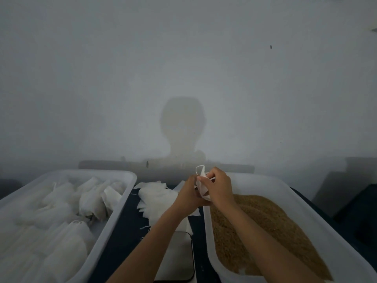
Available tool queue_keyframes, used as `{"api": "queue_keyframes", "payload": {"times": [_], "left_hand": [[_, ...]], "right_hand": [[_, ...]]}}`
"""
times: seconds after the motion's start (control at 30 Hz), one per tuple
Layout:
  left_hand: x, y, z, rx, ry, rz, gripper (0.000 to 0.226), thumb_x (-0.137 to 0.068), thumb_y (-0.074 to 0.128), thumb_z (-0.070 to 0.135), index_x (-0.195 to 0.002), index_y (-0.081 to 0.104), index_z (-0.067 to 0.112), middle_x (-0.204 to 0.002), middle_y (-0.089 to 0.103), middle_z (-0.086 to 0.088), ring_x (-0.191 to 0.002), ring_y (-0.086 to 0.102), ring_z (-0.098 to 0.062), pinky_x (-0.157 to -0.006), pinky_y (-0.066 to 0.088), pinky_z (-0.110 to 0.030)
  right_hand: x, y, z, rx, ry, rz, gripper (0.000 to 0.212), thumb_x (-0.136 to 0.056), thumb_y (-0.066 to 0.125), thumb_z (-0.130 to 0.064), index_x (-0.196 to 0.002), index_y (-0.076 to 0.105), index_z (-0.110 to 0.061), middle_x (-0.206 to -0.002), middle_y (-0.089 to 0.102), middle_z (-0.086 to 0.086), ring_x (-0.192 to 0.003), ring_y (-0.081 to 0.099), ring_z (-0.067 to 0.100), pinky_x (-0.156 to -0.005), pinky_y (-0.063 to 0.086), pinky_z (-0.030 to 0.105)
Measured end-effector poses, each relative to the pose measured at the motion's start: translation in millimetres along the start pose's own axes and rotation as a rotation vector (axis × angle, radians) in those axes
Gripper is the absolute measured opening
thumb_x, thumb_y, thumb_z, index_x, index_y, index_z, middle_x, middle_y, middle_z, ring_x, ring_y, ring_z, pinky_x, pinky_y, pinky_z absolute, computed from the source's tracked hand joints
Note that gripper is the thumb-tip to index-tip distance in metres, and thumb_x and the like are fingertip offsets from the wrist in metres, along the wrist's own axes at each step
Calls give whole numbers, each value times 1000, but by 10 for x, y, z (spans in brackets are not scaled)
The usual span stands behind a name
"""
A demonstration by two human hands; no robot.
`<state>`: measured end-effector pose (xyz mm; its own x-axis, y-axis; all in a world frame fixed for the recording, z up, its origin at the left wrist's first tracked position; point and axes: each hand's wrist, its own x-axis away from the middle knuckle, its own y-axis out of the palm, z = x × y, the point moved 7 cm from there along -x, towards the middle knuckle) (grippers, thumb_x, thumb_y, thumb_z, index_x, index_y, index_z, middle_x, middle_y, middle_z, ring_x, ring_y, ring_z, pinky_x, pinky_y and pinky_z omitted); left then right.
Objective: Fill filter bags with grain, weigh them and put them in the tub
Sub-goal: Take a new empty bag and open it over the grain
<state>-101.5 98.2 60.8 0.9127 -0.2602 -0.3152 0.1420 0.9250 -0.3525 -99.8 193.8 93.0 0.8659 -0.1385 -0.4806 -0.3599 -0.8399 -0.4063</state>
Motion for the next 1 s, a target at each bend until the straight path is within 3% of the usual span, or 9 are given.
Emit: {"api": "queue_keyframes", "payload": {"times": [0.13,0.27,0.43,0.6,0.67,0.73,0.83,0.93,1.0], "left_hand": [[29,-146,-68,-10,-5,79,26,-85,65,7,-109,59,12,-102,66,-5,-93,63,-18,-81,53,-30],[43,-351,-233,0,4,188,22,-89,58,5,-110,58,12,-103,63,-2,-89,60,-11,-70,49,-12],[0,-469,-388,-121,32,180,34,-86,54,-9,-109,63,14,-105,62,4,-95,58,-8,-76,48,-10],[-49,-531,-543,-154,29,214,32,-83,63,-4,-111,62,13,-100,61,5,-88,55,-3,-72,44,-4],[-37,-612,-675,-79,-78,321,29,-83,65,-2,-108,60,10,-94,60,0,-84,56,-12,-71,48,-12],[4,-645,-855,-13,-218,385,31,-83,64,-3,-109,54,9,-89,57,-4,-87,56,-22,-77,52,-33],[0,-593,-1039,-202,-321,276,47,-85,58,-4,-126,40,9,-90,51,1,-92,52,-20,-76,42,-28],[-42,-590,-1126,-540,-363,81,68,-85,63,6,-141,24,7,-129,47,-10,-119,47,-23,-94,37,-25],[-27,-611,-1172,-733,-388,-28,71,-87,65,19,-141,22,6,-141,36,-12,-129,39,-23,-102,30,-24]], "right_hand": [[3,251,58,-111,38,-41,33,-83,70,-18,-64,44,-14,-63,47,-2,-58,46,7,-50,39,8],[-39,269,86,-167,23,-29,32,-81,71,-15,-63,45,-12,-64,49,0,-60,49,10,-50,40,11],[-67,220,106,-147,-33,-140,41,-79,73,-4,-61,37,-14,-61,44,2,-56,55,14,-51,56,31],[-151,47,159,16,-44,-233,32,-73,75,2,-72,45,-10,-69,53,3,-55,57,7,-50,55,31],[-165,-56,167,108,-75,-242,32,-74,74,-1,-77,48,-19,-73,55,-3,-60,54,4,-50,52,24],[-174,-192,202,140,-77,-209,29,-77,72,-4,-84,50,-21,-78,56,-8,-68,55,3,-55,51,22],[-156,-420,342,110,-18,-137,19,-81,70,-6,-91,54,-12,-83,57,-6,-74,59,11,-59,54,24],[-45,-670,552,46,54,-93,13,-82,69,-6,-88,59,-12,-80,61,-2,-67,60,10,-47,50,16],[51,-831,701,35,81,-90,9,-84,68,-8,-87,62,-12,-80,64,1,-67,62,11,-47,51,18]]}}
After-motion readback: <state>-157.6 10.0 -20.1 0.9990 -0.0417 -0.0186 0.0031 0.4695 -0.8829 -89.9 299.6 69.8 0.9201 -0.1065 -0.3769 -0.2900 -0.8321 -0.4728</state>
